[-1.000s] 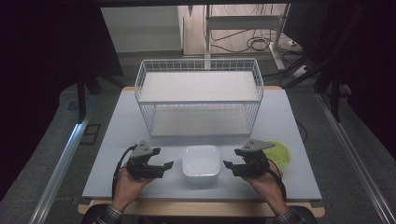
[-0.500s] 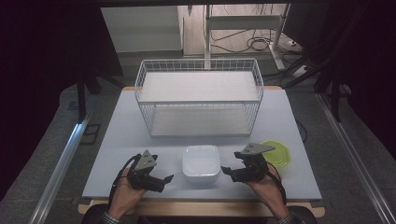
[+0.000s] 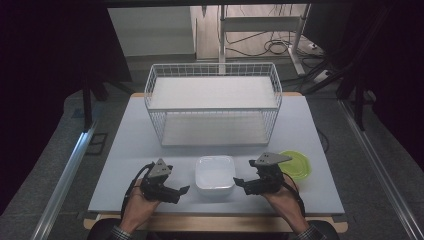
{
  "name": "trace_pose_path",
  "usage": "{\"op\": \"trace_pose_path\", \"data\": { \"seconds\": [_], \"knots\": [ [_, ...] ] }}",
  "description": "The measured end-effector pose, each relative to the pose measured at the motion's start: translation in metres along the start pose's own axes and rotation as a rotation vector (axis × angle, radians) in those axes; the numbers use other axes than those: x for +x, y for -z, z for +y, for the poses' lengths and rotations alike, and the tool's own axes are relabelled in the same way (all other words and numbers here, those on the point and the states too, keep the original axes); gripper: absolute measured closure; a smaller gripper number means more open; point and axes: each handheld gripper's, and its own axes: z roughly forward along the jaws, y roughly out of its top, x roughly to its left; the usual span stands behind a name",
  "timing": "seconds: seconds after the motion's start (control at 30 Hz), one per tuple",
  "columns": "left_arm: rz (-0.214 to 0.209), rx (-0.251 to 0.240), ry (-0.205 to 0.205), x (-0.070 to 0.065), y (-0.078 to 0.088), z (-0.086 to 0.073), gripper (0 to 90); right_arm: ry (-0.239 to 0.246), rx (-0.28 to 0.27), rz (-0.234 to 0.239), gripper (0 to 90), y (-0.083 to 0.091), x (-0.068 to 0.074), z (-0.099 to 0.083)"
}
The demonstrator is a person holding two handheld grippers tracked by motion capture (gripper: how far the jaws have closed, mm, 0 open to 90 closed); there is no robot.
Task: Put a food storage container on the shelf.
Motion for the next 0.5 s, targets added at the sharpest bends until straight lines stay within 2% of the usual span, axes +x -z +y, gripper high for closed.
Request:
{"op": "trace_pose_path", "data": {
  "seconds": [0.1, 0.13, 0.3, 0.43, 0.5],
  "knots": [
    [0.013, 0.011, -0.015, -0.003, -0.002, 0.004, 5.1, -0.007, 0.017, -0.001, 9.8, -0.003, 0.001, 0.001],
    [0.008, 0.006, -0.021, -0.004, -0.002, 0.006, 5.1, -0.013, 0.036, -0.003, 8.0, -0.005, 0.002, 0.002],
    [-0.022, -0.011, -0.015, -0.005, -0.004, 0.013, 6.4, -0.012, 0.035, 0.014, 6.0, -0.009, 0.004, 0.004],
    [-0.035, -0.031, -0.018, -0.005, -0.007, 0.019, 12.5, -0.022, 0.078, 0.025, 8.1, -0.012, 0.007, 0.007],
    [-0.04, -0.045, -0.002, -0.002, -0.008, 0.021, 16.0, -0.036, 0.092, 0.036, 9.7, -0.013, 0.007, 0.009]
  ]
}}
